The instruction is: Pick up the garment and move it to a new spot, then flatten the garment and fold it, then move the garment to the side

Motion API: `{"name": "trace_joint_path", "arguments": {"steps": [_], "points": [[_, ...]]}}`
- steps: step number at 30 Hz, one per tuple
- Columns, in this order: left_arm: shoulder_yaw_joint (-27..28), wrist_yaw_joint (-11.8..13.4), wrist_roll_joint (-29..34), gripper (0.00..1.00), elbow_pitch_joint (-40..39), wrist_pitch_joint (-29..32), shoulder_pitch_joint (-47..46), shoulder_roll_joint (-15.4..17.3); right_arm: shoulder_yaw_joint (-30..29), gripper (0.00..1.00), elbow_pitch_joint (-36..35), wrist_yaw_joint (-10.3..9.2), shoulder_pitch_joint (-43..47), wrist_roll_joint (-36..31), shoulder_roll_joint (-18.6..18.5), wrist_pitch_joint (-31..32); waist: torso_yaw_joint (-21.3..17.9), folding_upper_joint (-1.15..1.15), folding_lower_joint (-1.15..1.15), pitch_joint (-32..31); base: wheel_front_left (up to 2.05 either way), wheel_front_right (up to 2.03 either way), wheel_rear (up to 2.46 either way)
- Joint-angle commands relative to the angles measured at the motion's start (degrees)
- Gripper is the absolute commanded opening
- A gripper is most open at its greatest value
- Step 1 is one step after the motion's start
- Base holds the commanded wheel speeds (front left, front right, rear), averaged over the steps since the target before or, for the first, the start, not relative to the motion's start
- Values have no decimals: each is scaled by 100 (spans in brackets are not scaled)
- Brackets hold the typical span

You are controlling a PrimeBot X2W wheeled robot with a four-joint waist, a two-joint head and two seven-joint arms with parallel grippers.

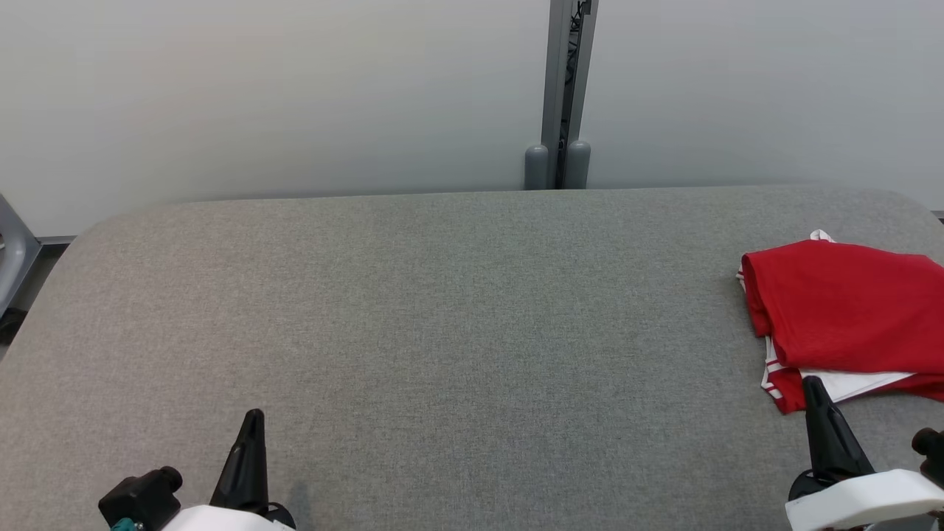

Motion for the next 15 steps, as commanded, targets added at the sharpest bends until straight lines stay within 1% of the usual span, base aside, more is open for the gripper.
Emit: {"name": "trace_joint_path", "arguments": {"steps": [1,15], "points": [[63,-49,-245,0,-100,44,-227,24,-53,0,-77,0,-190,236,-26,69,-2,0,0,3,0,0,0],[223,-117,-1424,0,-106,359,-374,32,-188,0,-62,0,-296,1351,62,393,-22,0,0,25,0,0,0]]}}
